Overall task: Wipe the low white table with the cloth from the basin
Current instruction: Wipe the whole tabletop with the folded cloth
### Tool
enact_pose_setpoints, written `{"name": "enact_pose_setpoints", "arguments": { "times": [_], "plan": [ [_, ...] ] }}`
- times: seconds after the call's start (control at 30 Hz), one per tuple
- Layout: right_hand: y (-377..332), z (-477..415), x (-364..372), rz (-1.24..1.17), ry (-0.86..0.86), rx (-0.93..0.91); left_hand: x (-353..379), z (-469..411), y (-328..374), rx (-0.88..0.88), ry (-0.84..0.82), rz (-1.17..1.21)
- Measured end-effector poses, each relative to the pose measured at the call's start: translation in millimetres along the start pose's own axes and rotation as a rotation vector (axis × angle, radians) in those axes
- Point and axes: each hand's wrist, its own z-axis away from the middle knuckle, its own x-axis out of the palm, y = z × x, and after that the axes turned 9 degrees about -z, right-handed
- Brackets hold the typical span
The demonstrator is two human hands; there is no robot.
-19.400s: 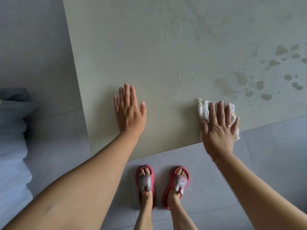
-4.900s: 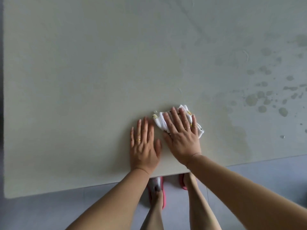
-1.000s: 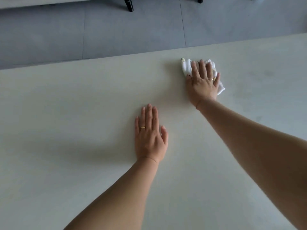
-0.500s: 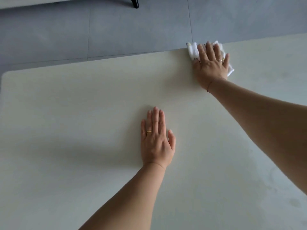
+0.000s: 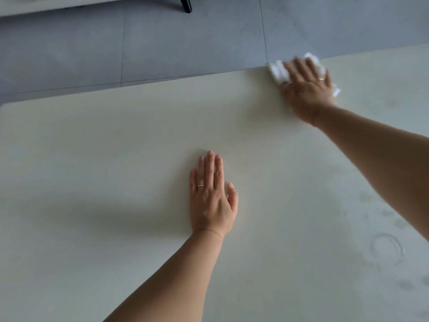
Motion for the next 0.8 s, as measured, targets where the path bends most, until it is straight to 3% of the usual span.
{"name": "enact_pose_setpoints", "arguments": {
  "times": [0.1,0.2,0.27,0.37,0.47,0.53,0.63,0.73,0.8],
  "plan": [
    [46,1,-19,-0.041,0.087,0.3,0,-1,1,-0.004,0.009,-0.014],
    [22,-4,-8,-0.086,0.15,0.454,0,0,2,-0.006,0.004,-0.013],
    [-11,4,9,-0.098,0.135,0.347,0,-1,2,-0.002,0.005,-0.018],
    [-48,41,35,-0.029,0.045,0.013,0,0,1,-0.003,0.001,-0.019],
    [-18,69,27,0.028,-0.022,-0.186,1,0,1,0.007,0.015,-0.031],
    [29,77,11,0.036,0.031,-0.104,2,-1,0,0.003,0.023,-0.031],
    [86,84,-13,-0.03,0.121,0.193,4,-2,-1,0.002,0.03,-0.039],
    [72,88,-9,-0.118,0.174,0.404,4,-2,0,-0.009,0.02,-0.037],
    [36,107,13,-0.136,0.183,0.347,4,-2,0,-0.01,0.016,-0.045]
  ]
}}
